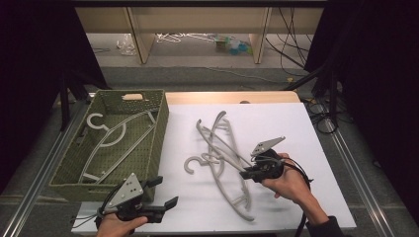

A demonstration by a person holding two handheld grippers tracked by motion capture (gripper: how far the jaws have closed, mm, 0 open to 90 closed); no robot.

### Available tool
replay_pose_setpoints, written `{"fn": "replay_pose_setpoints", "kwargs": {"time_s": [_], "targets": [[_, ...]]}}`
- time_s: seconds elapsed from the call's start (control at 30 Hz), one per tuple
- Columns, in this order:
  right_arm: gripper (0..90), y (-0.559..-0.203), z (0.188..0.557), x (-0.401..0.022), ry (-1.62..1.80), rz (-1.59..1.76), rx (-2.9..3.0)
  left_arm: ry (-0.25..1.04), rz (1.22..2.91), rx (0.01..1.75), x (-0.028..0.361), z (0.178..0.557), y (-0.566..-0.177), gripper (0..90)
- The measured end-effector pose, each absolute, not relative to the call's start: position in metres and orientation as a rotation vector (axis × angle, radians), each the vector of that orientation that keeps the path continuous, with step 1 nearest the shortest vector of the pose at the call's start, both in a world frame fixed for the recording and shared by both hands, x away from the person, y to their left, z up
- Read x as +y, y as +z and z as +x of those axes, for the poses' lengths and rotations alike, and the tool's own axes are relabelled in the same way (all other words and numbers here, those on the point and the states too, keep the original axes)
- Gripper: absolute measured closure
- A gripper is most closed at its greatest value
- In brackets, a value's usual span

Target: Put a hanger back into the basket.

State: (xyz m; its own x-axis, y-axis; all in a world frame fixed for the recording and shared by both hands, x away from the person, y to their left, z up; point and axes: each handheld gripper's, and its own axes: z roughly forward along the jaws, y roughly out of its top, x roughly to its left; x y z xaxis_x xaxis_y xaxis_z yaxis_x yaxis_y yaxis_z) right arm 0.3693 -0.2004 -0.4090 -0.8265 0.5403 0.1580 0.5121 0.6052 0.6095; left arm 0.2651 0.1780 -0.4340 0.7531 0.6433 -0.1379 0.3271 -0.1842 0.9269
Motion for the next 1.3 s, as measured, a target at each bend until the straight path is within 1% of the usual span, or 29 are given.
{"fn": "replay_pose_setpoints", "kwargs": {"time_s": [0.13,0.3,0.43,0.63,0.7,0.8,0.87,0.93,0.97,1.0,1.07,1.13,1.3], "targets": [[81.8,-0.402,0.363,-0.204,1.072,0.824,2.815,0.355,1.793,0.762,0.175,0.267,-0.433,18.5],[81.8,-0.395,0.352,-0.208,1.125,0.742,2.876,0.381,1.842,0.723,0.161,0.27,-0.43,20.0],[81.8,-0.394,0.345,-0.21,1.144,0.672,2.933,0.411,1.873,0.661,0.148,0.275,-0.425,21.6],[81.8,-0.393,0.335,-0.213,1.159,0.6,2.97,0.406,1.947,0.555,0.126,0.291,-0.423,22.9],[81.8,-0.393,0.332,-0.214,1.16,0.583,2.978,0.412,1.975,0.516,0.118,0.296,-0.421,24.7],[81.7,-0.391,0.329,-0.215,1.163,0.572,2.98,0.386,2.033,0.451,0.106,0.301,-0.419,28.1],[81.7,-0.39,0.328,-0.215,1.172,0.545,2.983,0.398,2.067,0.411,0.099,0.304,-0.418,28.9],[81.7,-0.39,0.326,-0.215,1.165,0.54,2.999,0.381,2.085,0.387,0.093,0.308,-0.417,29.8],[81.7,-0.39,0.325,-0.215,1.164,0.526,2.998,0.36,2.11,0.355,0.091,0.31,-0.417,30.9],[81.7,-0.39,0.324,-0.215,1.161,0.53,2.999,0.364,2.127,0.333,0.089,0.311,-0.417,34.0],[81.7,-0.39,0.324,-0.215,1.165,0.511,3.007,0.357,2.141,0.319,0.086,0.314,-0.417,34.6],[81.6,-0.39,0.323,-0.215,1.161,0.511,3.009,0.324,2.146,0.318,0.083,0.316,-0.419,38.6],[81.7,-0.39,0.322,-0.216,1.158,0.487,3.011,0.322,2.19,0.268,0.076,0.325,-0.424,43.7]]}}
